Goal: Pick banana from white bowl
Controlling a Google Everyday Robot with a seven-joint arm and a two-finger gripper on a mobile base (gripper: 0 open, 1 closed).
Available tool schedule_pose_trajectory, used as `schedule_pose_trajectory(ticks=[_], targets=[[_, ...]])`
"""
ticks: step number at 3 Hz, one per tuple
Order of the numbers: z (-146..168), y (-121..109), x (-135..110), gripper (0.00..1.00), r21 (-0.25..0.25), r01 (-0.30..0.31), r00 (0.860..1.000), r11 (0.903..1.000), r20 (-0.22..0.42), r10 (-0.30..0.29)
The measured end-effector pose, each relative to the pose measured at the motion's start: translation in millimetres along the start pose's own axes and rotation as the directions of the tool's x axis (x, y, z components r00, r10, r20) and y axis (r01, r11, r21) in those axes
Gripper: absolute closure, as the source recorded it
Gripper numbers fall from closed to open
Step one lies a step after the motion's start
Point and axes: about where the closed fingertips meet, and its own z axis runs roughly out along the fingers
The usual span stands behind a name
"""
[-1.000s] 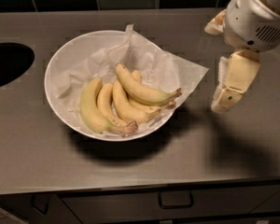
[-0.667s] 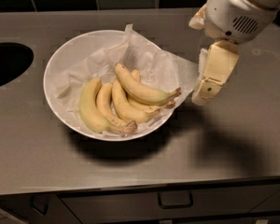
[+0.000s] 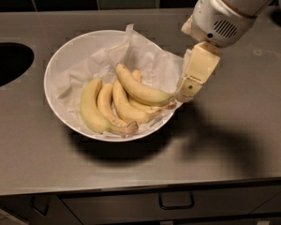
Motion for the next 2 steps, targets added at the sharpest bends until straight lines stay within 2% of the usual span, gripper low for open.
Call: schedule_pose_trajectory(ticks=[1,2], targets=[[11,-1,-14,0.0,-0.025,0.021,1.0,0.9995,-0.01,-0.022],[26,1,-40,0.01,-0.043,0.074,0.995,0.9963,-0.067,-0.077]])
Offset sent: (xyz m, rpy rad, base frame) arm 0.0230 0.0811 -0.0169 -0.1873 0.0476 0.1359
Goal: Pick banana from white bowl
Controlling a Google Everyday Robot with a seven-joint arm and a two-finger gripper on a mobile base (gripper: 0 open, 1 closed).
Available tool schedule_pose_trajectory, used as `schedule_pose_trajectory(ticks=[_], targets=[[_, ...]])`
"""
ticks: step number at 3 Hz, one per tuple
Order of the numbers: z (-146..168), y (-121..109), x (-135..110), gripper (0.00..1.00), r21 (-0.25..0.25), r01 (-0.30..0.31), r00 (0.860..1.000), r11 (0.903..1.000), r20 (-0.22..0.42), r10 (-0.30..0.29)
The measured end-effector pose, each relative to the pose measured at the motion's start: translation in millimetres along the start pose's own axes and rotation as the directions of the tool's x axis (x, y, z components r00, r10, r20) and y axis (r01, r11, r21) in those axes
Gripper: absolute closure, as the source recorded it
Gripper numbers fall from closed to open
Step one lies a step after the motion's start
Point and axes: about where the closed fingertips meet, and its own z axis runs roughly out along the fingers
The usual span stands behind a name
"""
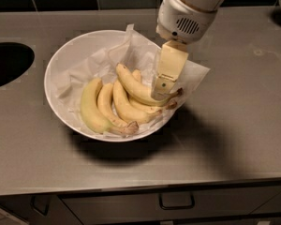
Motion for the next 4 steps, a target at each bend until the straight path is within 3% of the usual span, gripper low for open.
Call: schedule_pose_trajectory(ticks=[1,2,3,4], targets=[[14,-2,-16,0.11,0.0,0.029,0.997,0.9996,-0.066,-0.029],[19,-11,-14,0.0,0.036,0.007,0.995,0.9993,-0.102,-0.003],[21,-13,-15,0.0,0.044,-0.005,0.995,0.999,-0.096,0.009],[34,-17,-10,0.04,0.054,-0.059,0.993,0.9968,-0.102,0.064]])
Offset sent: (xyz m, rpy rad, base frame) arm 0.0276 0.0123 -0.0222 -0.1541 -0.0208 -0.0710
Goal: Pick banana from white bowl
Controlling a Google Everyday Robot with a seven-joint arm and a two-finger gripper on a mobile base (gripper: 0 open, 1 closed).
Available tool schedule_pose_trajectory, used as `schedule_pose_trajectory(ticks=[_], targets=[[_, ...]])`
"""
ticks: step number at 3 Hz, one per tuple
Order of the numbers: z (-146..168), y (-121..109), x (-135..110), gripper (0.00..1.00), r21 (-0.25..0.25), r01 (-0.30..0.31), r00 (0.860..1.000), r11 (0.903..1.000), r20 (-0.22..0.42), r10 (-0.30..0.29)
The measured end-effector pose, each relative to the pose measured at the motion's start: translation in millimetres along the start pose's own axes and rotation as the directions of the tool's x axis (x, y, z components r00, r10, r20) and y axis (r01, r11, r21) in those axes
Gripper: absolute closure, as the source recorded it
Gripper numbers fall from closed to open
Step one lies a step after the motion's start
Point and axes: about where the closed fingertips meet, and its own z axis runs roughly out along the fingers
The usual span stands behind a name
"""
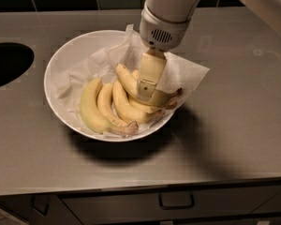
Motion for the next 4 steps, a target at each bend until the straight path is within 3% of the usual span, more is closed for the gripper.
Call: schedule_pose_trajectory(ticks=[1,3,4], targets=[[11,-1,4,0.1,0.003,-0.049,0.999,0.9988,-0.015,0.049],[26,5,-3,0.33,0.001,-0.083,0.996,0.9965,-0.034,0.083],[32,7,-7,0.36,-0.004,-0.091,0.995,0.9958,-0.043,0.091]])
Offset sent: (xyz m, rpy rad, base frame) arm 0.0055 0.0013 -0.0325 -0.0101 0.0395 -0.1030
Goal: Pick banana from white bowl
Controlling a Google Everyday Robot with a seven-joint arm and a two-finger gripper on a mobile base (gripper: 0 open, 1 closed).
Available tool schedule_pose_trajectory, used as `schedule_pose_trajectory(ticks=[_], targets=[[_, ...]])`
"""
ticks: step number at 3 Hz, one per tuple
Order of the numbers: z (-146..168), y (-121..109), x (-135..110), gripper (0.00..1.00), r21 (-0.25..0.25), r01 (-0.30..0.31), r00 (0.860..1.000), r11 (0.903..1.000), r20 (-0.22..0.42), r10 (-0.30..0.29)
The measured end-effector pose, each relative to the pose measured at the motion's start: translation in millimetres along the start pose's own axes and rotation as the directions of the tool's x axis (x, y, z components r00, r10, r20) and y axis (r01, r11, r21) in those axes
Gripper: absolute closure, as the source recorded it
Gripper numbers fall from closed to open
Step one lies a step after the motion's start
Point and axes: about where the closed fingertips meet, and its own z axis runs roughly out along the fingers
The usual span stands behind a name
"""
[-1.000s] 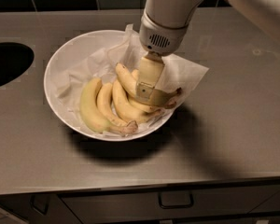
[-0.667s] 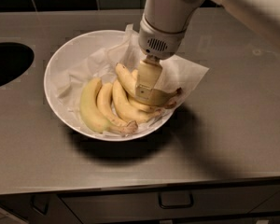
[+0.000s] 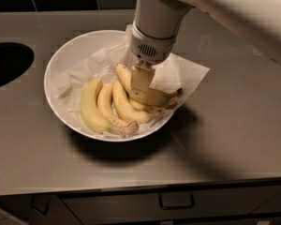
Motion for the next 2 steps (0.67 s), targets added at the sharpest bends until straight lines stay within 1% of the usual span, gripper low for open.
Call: schedule_pose_trajectory(ticks=[1,2], targets=[[6.9,1.5,1.0,0.36,-0.003,-0.013,1.0,0.9999,-0.024,0.013],[12.4,2.2,4.0,0.38,-0.007,-0.043,0.998,0.9991,-0.038,0.042]])
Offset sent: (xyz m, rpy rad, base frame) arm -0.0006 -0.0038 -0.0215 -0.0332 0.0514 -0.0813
